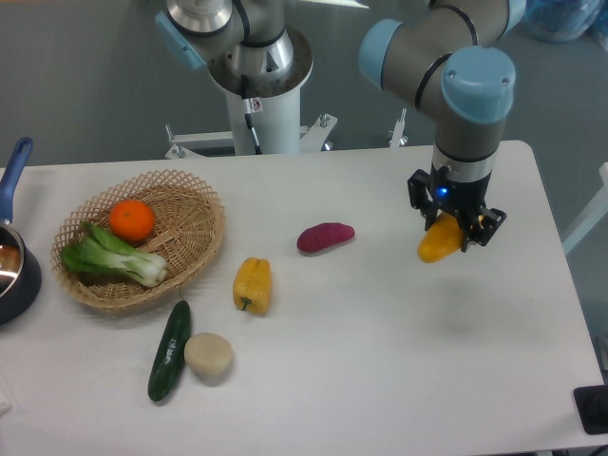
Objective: Place the mango on the table
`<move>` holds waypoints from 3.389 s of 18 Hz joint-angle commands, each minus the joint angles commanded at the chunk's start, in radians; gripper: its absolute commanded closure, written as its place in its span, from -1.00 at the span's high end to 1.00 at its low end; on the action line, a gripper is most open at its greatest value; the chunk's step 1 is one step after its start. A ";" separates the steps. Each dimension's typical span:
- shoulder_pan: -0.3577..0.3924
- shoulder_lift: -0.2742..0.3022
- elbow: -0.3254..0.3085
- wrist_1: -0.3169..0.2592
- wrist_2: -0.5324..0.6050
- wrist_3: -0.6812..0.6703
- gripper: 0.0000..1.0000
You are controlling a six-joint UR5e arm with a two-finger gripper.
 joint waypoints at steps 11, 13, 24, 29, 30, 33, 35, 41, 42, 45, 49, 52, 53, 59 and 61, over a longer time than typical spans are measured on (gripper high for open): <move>-0.034 -0.066 0.015 0.066 0.005 -0.110 0.01; -0.037 -0.074 0.008 0.087 0.006 -0.124 0.01; -0.115 -0.198 -0.022 0.314 0.093 -0.320 0.08; -0.166 -0.268 -0.017 0.318 0.190 -0.344 0.44; -0.173 -0.281 -0.009 0.316 0.218 -0.344 0.80; -0.181 -0.287 -0.003 0.318 0.233 -0.347 0.99; -0.181 -0.287 -0.003 0.318 0.233 -0.347 1.00; -0.166 -0.229 0.008 0.316 0.086 -0.365 1.00; -0.154 -0.218 0.006 0.316 0.043 -0.373 1.00; -0.123 -0.180 -0.009 0.308 -0.018 -0.374 1.00; -0.091 -0.150 -0.037 0.311 -0.020 -0.367 1.00; -0.062 -0.129 -0.037 0.313 -0.020 -0.362 1.00; -0.051 -0.129 -0.038 0.311 -0.020 -0.362 1.00; 0.011 -0.042 -0.110 0.305 -0.029 -0.154 1.00; 0.043 -0.015 -0.144 0.304 -0.072 -0.028 1.00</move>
